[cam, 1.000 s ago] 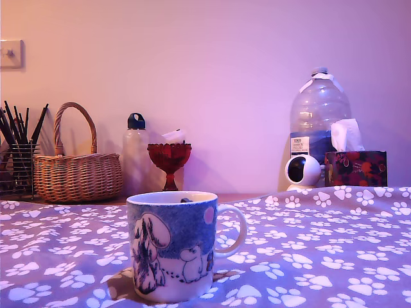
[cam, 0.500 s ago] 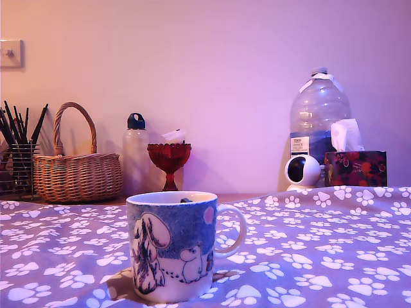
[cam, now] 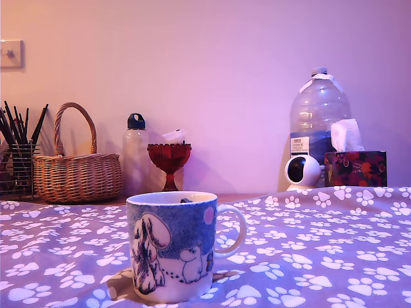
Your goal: Pick the coffee capsule and then drop it inside the coffee cup in front of you
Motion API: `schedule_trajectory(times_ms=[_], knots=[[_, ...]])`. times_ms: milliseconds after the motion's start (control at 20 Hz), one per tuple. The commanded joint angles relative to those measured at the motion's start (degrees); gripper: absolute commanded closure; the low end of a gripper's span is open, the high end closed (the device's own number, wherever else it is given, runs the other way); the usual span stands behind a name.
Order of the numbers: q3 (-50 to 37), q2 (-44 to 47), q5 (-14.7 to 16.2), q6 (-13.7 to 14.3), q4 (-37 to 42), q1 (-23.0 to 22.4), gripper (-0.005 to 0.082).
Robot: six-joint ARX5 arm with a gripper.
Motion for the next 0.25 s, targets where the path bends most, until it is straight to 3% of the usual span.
schedule_trajectory(times_ms=[0, 200], knots=[[-1.44, -0.55, -1.16, 1.40, 0.46, -0.09, 0.0777], [-1.44, -0.55, -2.23, 0.42, -0.55, -0.11, 0.0778]])
